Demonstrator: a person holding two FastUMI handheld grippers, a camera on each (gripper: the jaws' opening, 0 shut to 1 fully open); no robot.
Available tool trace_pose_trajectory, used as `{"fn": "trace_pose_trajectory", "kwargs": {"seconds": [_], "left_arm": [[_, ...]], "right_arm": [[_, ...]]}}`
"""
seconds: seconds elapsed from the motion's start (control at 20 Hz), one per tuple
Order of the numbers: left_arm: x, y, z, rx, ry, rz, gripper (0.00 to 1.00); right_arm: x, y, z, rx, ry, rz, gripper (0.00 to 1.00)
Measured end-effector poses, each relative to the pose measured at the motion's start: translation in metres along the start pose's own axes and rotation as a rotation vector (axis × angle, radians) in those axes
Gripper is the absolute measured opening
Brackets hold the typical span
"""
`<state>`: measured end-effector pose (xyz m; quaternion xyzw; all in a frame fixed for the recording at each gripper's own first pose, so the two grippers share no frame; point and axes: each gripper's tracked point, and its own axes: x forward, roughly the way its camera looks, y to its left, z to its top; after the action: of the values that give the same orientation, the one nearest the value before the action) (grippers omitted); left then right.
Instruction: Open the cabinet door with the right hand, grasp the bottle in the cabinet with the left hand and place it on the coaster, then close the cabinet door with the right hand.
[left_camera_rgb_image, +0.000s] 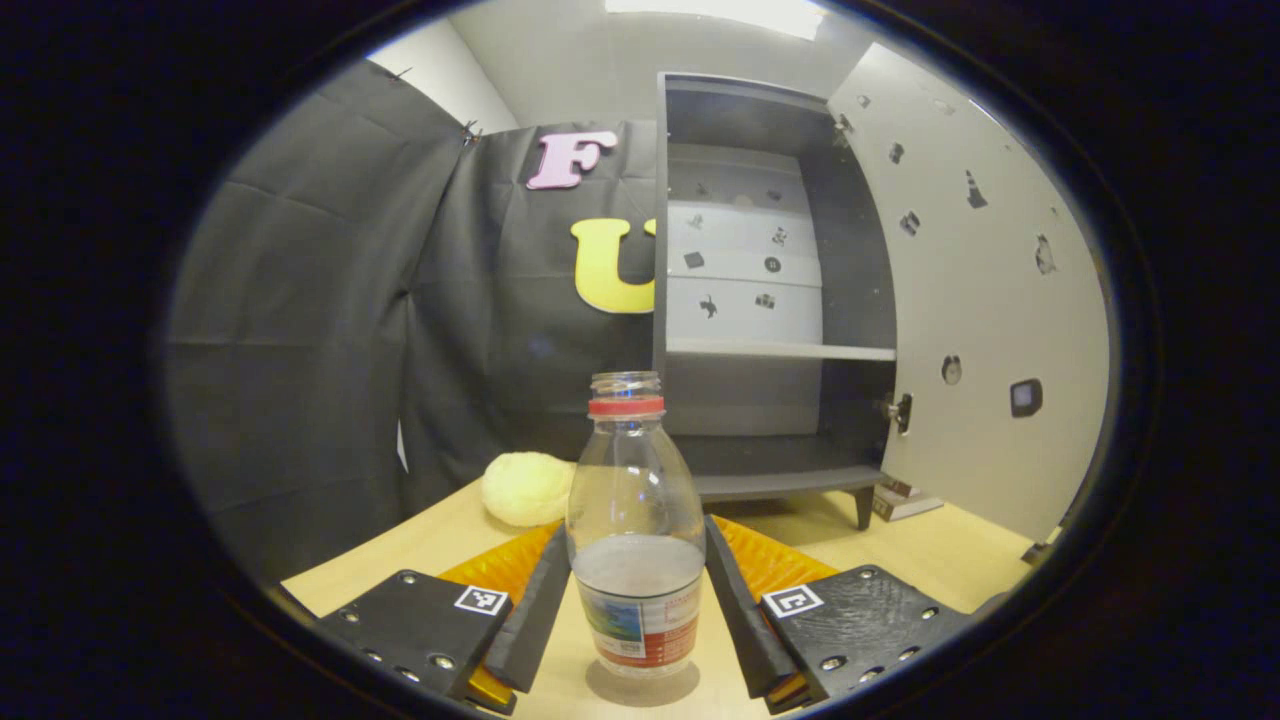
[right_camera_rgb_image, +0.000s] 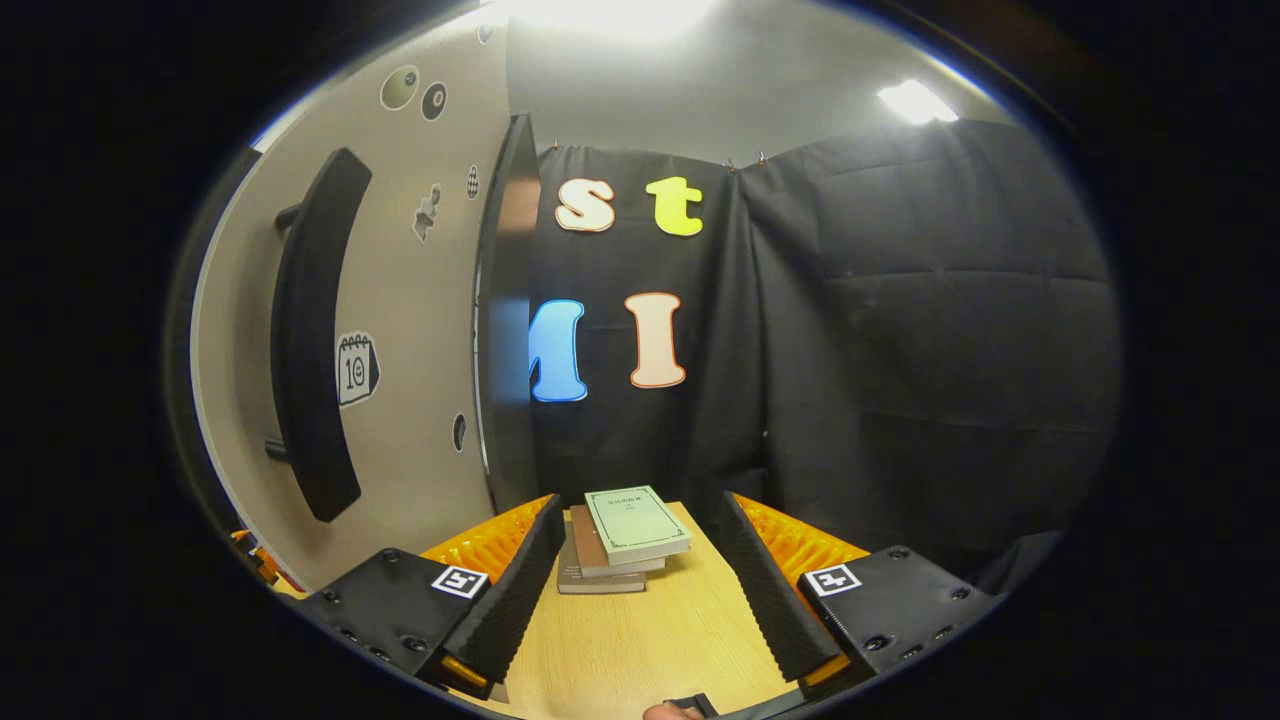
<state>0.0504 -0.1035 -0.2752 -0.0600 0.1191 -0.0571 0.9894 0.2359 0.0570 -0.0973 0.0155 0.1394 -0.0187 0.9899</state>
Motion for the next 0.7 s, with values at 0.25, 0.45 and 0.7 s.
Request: {"fn": "trace_pose_trajectory", "kwargs": {"seconds": [0.25, 0.45, 0.7], "left_arm": [[-0.001, 0.001, -0.035, -0.037, 0.02, 0.015, 0.75], [0.008, -0.002, -0.053, -0.06, 0.029, 0.035, 0.8], [0.007, -0.008, -0.06, -0.023, 0.014, 0.045, 0.75]], "right_arm": [[0.001, 0.001, -0.015, 0.001, 0.044, 0.003, 0.99], [0.003, -0.001, -0.02, -0.018, 0.053, -0.005, 0.99], [0.007, 0.002, -0.024, -0.037, 0.066, -0.002, 0.99]]}}
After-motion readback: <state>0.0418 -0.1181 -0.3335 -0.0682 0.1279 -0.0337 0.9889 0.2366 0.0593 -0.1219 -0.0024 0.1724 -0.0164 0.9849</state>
